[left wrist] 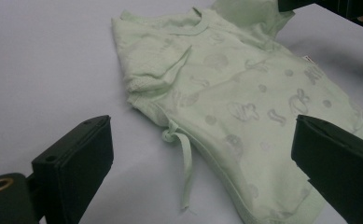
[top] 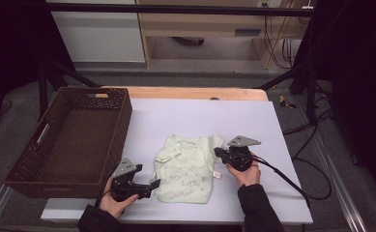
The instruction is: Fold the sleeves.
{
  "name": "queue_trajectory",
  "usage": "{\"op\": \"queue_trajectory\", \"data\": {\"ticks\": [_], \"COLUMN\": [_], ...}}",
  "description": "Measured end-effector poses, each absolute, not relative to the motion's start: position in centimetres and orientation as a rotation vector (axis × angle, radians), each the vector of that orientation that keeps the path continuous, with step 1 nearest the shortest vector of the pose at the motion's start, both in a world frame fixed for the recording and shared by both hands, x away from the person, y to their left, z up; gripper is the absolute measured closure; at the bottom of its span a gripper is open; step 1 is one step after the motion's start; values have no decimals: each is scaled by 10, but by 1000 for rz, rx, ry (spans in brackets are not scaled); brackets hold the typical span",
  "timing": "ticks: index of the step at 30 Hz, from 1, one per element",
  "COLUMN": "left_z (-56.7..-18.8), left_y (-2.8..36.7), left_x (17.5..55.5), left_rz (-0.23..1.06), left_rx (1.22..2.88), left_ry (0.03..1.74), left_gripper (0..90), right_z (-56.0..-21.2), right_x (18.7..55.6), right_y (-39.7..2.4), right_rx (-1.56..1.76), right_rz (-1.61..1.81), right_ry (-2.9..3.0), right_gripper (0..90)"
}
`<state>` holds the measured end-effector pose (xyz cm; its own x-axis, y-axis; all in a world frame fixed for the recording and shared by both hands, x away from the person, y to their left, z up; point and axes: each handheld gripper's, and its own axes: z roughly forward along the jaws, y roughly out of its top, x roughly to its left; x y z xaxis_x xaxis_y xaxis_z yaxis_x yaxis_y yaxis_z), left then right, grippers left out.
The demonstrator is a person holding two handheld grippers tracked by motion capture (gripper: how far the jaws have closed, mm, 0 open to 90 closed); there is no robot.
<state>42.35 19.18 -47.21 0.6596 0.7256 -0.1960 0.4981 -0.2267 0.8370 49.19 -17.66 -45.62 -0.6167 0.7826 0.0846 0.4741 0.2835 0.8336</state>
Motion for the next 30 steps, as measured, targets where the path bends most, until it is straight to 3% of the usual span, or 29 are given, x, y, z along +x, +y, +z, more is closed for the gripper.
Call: {"op": "queue_trajectory", "data": {"ticks": [16, 23, 25, 30], "left_z": [-472, -472, -472, -471], "left_y": [192, 192, 192, 191], "left_x": [423, 423, 423, 423], "left_rz": [292, 292, 293, 291], "left_rx": [1888, 1889, 1889, 1891], "left_ry": [959, 956, 955, 951], "left_gripper": [51, 51, 51, 51], "right_z": [-476, -472, -467, -471], "right_x": [493, 492, 492, 492], "right_y": [-138, -139, -143, -149], "right_rx": [1062, 1061, 1060, 1085], "right_rz": [1197, 1291, 1285, 1210], "right_ry": [2339, 2333, 2315, 2328], "right_gripper": [869, 702, 716, 866]}}
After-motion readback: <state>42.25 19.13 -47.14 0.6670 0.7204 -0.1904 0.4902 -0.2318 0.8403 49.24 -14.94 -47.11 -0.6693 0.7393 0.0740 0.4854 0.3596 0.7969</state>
